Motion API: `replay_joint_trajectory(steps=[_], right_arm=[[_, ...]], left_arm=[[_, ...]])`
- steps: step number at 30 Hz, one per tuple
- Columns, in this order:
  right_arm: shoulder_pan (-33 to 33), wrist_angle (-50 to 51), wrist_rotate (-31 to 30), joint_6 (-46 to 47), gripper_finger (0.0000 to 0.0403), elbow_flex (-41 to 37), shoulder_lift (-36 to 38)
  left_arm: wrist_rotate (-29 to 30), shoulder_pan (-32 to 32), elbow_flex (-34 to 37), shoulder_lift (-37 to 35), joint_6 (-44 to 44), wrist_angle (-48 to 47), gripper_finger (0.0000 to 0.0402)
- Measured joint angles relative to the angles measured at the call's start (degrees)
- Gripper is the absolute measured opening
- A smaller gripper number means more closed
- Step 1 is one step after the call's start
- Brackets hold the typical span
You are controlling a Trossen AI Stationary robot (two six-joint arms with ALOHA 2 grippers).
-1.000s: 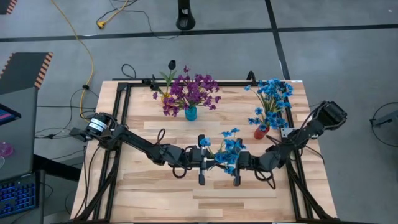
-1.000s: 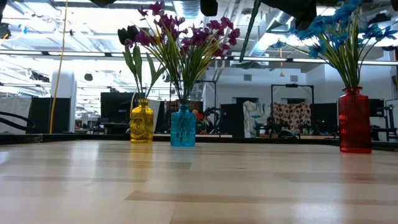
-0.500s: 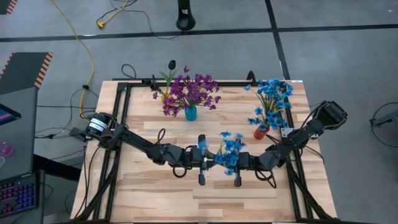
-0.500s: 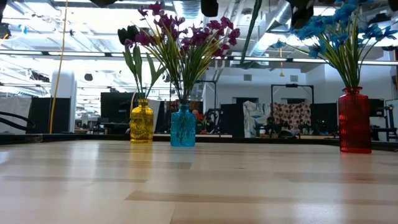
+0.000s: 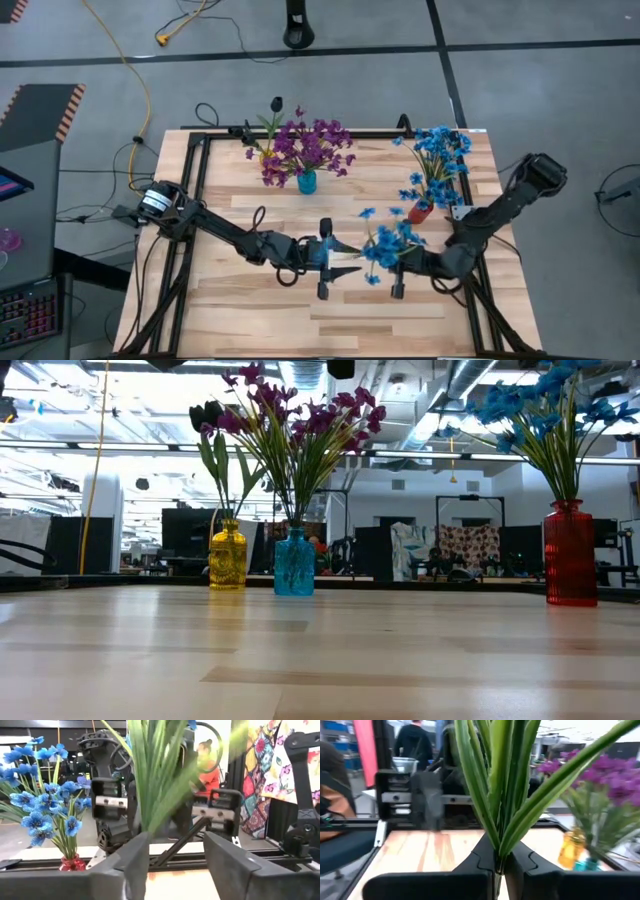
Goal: Sort flowers into vase by color
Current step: Put the blue flower into the red vase
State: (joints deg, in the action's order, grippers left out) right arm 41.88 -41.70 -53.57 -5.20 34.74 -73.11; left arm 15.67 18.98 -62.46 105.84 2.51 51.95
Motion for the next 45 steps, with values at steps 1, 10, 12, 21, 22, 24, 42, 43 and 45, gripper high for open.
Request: replay_joint_trajectory(steps=[1,10,12,21,22,24,42,43,45], right_arm=[[0.9,0.9,-1.6,0.0,0.0041,0.0,0.8],[10.3,8.0,-22.8,-5.2,0.0041,0.0,6.7],[12.3,9.8,-28.2,-5.3,0.0042,0.0,7.2],[16.9,14.7,-36.4,-5.3,0.0042,0.0,7.4],[16.8,15.5,-36.4,-5.3,0.0042,0.0,7.4],[16.4,17.2,-36.4,-5.4,0.0042,0.0,7.4],[17.0,71.8,-35.9,31.2,0.0043,0.0,33.6],[17.5,74.6,-35.2,33.5,0.0043,0.0,34.5],[18.6,77.3,-34.7,35.3,0.0043,0.0,35.6]], left_arm=[[0.0,0.0,0.0,0.0,0.0,-0.1,0.018],[0.0,0.0,0.0,0.0,-0.1,-3.2,0.0232],[0.0,0.0,0.0,0.0,-0.2,-4.0,0.0233],[0.1,0.0,0.0,0.0,-2.7,-6.7,0.0233],[0.1,0.0,0.0,0.0,-2.7,-6.6,0.0233],[0.1,0.0,0.0,0.0,-2.7,-6.7,0.0233],[0.1,0.0,0.0,0.0,-2.7,-9.1,0.0233],[0.1,0.0,0.0,0.0,-2.7,-9.3,0.0233],[0.1,0.0,0.0,0.0,-2.7,-9.3,0.0233]])
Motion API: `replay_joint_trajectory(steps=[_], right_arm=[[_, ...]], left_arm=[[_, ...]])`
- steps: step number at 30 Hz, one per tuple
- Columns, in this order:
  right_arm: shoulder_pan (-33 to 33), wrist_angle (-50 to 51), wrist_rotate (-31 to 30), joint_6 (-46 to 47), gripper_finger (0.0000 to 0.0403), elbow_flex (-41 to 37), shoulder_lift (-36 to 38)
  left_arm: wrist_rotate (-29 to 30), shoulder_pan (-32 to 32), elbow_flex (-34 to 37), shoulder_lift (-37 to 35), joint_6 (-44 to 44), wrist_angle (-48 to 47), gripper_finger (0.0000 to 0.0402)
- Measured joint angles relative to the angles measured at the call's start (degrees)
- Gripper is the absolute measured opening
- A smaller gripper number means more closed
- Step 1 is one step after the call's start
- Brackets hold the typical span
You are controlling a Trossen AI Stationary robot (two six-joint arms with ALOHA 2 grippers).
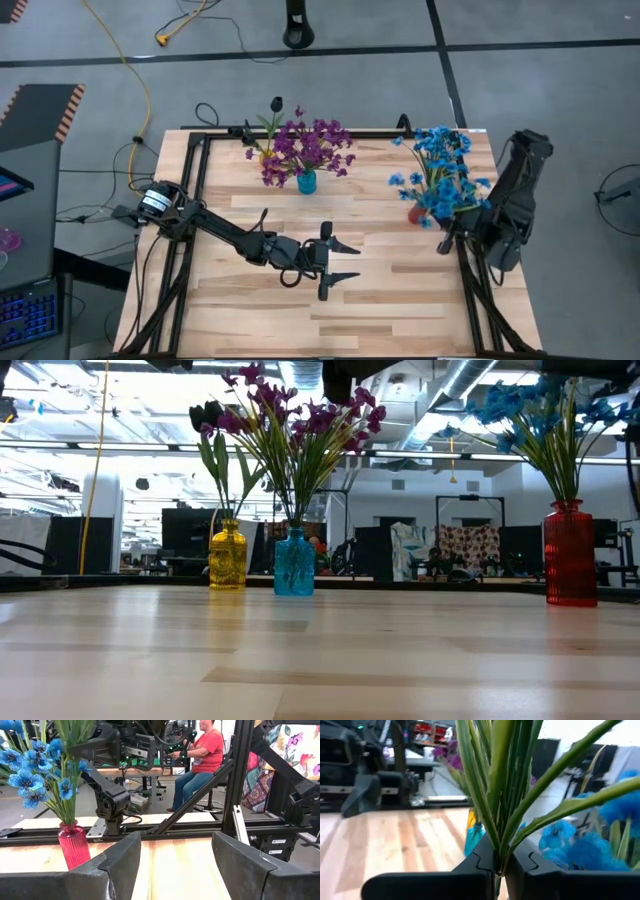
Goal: Sort flowers into vase by color
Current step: Put the blue flower into the red vase
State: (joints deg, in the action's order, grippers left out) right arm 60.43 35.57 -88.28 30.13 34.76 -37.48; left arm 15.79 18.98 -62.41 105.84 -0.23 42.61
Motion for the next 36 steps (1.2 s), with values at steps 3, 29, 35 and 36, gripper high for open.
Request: replay_joint_trajectory(steps=[3,29,35,36], right_arm=[[1.3,0.4,1.1,-1.5,0.0043,0.0,0.9],[3.1,9.2,21.9,-5.1,0.0043,0.1,10.1],[1.8,11.6,23.5,-5.6,0.0043,2.6,10.1],[1.4,11.8,23.8,-6.4,0.0043,3.2,10.1]], left_arm=[[0.0,-0.1,0.0,0.0,0.0,-0.3,0.0233],[0.0,-0.1,0.0,0.0,-1.6,-4.2,0.0233],[0.0,-0.1,0.0,0.0,-1.6,-4.3,0.0233],[0.0,-0.1,0.0,0.0,-1.6,-4.2,0.0233]])
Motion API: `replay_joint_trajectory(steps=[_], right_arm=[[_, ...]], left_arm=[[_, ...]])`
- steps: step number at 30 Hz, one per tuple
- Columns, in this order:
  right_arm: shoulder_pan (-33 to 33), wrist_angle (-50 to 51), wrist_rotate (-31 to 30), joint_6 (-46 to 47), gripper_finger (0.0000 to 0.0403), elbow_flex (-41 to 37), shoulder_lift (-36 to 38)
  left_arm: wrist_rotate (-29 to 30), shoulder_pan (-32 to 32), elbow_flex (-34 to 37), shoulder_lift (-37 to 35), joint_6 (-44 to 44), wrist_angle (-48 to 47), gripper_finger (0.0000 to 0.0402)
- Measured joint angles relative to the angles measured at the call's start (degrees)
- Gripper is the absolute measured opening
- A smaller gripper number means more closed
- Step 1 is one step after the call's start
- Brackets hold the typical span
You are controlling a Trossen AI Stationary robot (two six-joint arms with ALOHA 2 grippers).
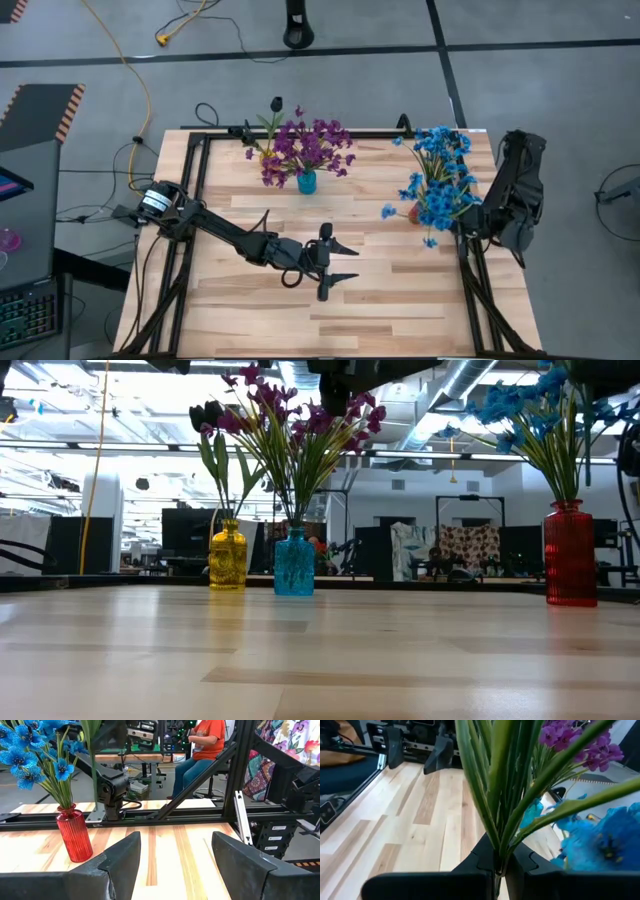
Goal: Sort flowers into vase by color
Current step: Put the blue flower into the red vase
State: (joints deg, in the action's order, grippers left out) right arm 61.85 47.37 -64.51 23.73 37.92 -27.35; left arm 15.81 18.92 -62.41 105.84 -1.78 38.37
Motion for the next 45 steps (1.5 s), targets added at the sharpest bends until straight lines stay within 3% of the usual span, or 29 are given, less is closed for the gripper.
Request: replay_joint_trajectory(steps=[3,10,16,25,29,37,45], right_arm=[[-1.8,0.0,0.0,-4.3,0.0043,1.4,-0.4],[-8.3,0.3,0.2,-4.7,0.0043,1.7,-3.2],[-15.3,0.2,0.3,-4.8,0.0043,1.7,-10.0],[-22.9,-4.2,11.3,-12.6,0.0045,1.7,-15.2],[-24.5,-4.7,13.6,-20.0,0.0045,3.8,-15.1],[-25.6,-3.6,15.6,-23.1,0.0045,8.3,-15.1],[-25.6,6.0,18.4,-19.2,0.0045,8.5,-17.0]], left_arm=[[0.0,-0.1,0.0,0.0,0.0,0.0,0.0233],[0.7,-0.8,0.0,0.0,-0.9,0.0,0.0233],[0.7,-1.3,0.0,0.0,-1.1,0.0,0.0233],[0.7,-1.3,0.0,0.0,-1.2,-0.3,0.0233],[0.7,-1.3,0.0,0.0,-1.8,-0.5,0.0233],[0.7,-1.3,0.0,0.0,-2.5,-2.2,0.0233],[0.7,-1.3,0.0,0.0,-2.5,-2.2,0.0233]])
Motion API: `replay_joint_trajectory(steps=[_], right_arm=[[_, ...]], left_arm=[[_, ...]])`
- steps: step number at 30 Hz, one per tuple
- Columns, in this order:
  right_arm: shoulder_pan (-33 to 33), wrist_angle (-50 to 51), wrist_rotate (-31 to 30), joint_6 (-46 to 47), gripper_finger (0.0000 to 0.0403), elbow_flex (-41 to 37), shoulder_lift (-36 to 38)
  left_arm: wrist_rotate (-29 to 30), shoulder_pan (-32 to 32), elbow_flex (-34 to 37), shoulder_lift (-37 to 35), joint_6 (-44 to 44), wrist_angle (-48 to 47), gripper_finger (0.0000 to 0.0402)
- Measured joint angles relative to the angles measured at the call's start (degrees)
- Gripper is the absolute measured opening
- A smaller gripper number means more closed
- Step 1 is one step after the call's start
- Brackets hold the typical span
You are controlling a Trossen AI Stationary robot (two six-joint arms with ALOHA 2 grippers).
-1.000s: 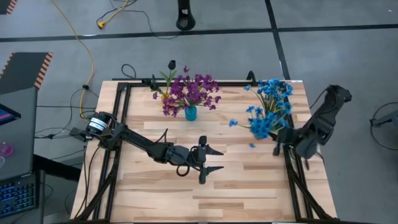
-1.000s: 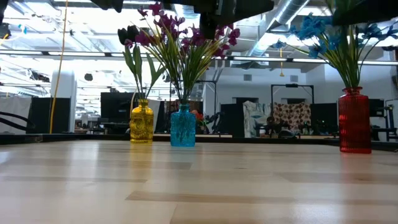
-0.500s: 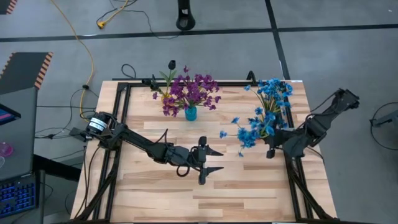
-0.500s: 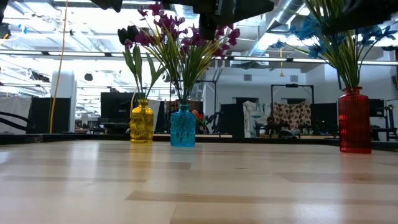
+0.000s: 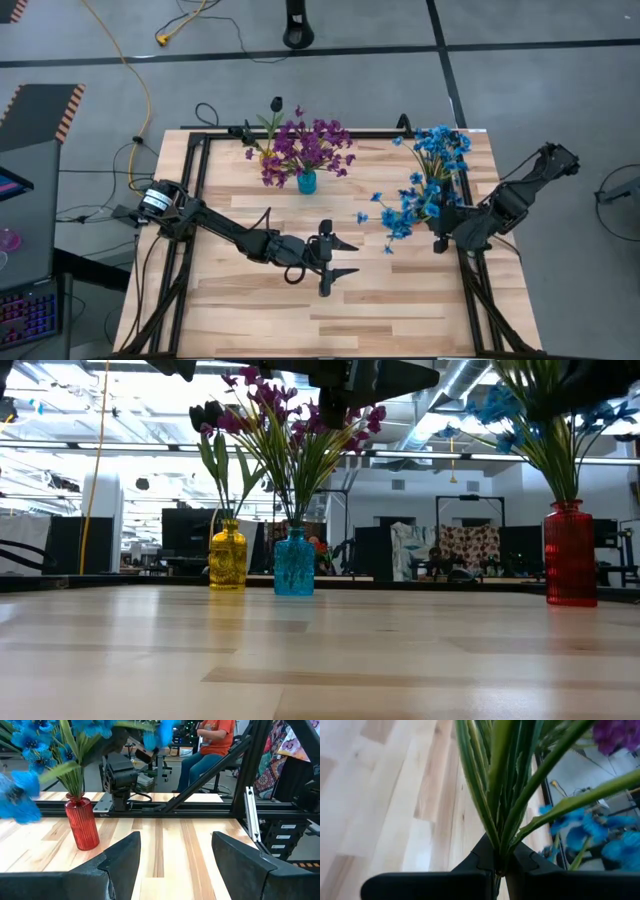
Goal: Sort flowers into vase by color
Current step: Put the blue flower into the red vase
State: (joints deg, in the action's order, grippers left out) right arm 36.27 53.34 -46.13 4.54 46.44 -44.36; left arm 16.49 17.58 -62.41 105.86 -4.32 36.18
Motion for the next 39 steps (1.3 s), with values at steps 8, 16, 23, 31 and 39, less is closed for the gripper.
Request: replay_joint_trajectory(steps=[8,16,23,31,39], right_arm=[[0.0,0.0,0.0,-0.1,0.0045,0.0,-1.5],[0.0,0.0,-0.1,-0.1,0.0045,0.0,-1.4],[0.0,0.3,-0.2,0.0,0.0044,1.3,-1.4],[0.0,3.4,-0.2,0.0,0.0044,4.9,-1.4],[0.0,9.3,0.1,6.9,0.0044,4.9,-2.2]], left_arm=[[0.5,0.0,0.0,0.0,0.0,0.1,0.0233],[0.7,0.0,0.0,0.0,0.0,0.1,0.0233],[0.7,0.0,0.0,0.0,0.0,0.1,0.0233],[0.8,0.0,0.0,0.0,0.0,0.1,0.0233],[0.8,0.0,0.0,0.0,0.0,0.1,0.0233]])
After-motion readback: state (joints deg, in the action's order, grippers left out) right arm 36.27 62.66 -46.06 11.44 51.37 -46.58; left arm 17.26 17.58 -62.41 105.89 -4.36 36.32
